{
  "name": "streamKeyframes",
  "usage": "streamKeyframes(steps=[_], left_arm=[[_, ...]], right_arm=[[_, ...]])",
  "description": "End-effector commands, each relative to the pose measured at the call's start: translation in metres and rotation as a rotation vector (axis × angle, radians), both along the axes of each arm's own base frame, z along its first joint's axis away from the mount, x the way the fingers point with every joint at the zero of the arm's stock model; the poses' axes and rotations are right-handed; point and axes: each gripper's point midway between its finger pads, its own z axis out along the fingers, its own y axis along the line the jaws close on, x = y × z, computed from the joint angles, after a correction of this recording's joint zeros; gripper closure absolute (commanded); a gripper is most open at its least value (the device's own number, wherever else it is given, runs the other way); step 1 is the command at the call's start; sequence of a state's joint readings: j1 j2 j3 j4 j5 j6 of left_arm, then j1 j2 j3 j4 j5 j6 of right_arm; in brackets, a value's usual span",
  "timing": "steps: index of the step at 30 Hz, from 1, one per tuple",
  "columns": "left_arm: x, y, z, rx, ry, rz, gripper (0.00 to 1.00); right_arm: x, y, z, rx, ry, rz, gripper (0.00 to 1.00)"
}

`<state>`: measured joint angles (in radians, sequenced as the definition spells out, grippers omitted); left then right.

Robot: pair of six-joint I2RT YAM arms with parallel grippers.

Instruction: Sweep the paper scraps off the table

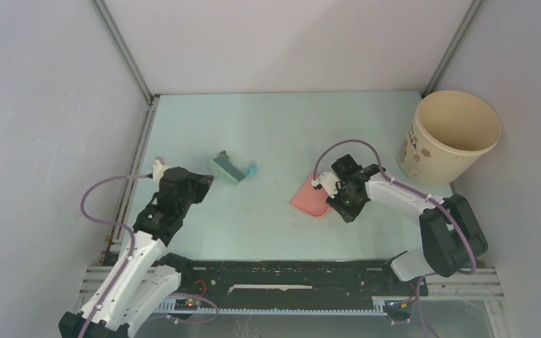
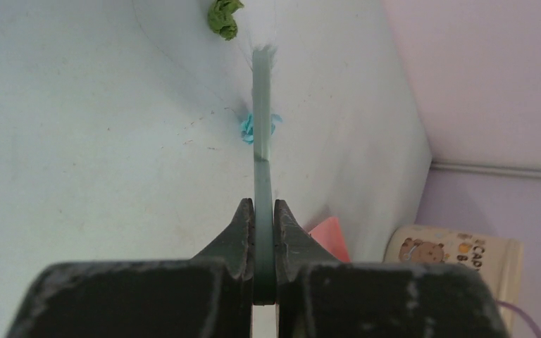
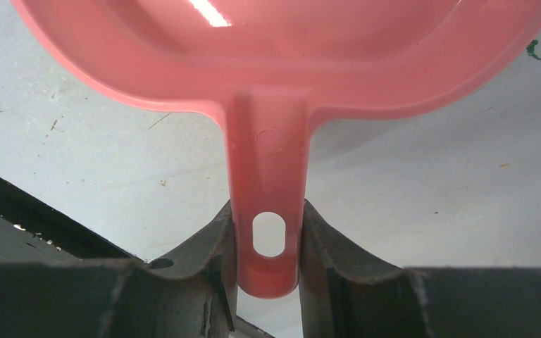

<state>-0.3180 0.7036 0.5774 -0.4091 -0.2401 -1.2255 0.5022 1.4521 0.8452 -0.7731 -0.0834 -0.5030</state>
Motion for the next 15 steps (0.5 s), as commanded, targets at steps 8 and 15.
streamKeyframes(steps=[8, 15], left_arm=[[0.032, -0.004, 0.052, 0.725, 0.178, -0.57, 1.0], [0.086, 0.019, 0.067, 1.14, 0.328, -0.575, 1.0]], right_arm=[[0.001, 0.001, -0.002, -0.043, -0.017, 0.029, 1.0], [-0.003, -0.001, 0.004, -0.052, -0.015, 0.033, 1.0]])
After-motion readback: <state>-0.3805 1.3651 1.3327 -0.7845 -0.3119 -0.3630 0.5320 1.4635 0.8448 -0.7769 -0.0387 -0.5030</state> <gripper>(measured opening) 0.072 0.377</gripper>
